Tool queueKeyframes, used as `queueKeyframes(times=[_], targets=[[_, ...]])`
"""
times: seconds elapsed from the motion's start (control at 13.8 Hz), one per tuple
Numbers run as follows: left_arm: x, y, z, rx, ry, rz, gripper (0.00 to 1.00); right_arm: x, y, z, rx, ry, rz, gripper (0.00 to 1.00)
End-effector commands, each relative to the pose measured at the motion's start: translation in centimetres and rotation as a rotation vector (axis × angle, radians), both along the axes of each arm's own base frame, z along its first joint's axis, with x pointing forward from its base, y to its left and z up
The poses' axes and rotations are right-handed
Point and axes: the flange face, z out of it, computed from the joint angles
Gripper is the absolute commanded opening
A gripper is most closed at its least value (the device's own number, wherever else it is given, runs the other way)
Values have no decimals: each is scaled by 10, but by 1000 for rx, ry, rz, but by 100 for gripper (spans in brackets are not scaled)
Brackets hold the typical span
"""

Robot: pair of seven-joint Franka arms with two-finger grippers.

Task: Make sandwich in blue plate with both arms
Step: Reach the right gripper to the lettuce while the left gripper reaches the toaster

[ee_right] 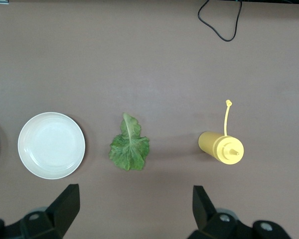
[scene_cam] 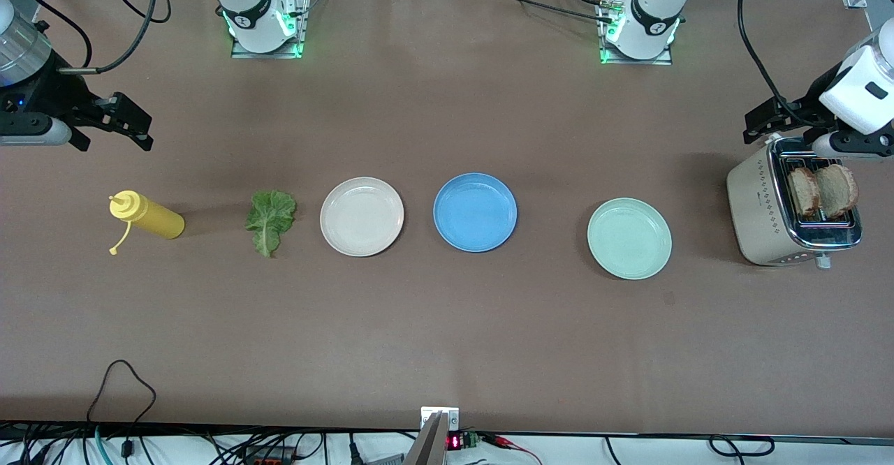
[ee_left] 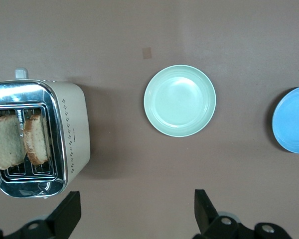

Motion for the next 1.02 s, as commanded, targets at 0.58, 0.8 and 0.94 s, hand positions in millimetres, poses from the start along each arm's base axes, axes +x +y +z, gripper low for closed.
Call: queueKeyframes(times=[0.58, 0.8, 0.94], targets=[[1, -3, 3, 1, 6, -26, 100, 6, 5, -16, 15, 16, 4, 100], [1, -2, 3, 0, 6, -22, 100, 20, 12, -65, 28, 113, 25, 100], [2, -2, 2, 0, 9, -18, 100, 24, 26, -101, 46, 157, 42, 100]])
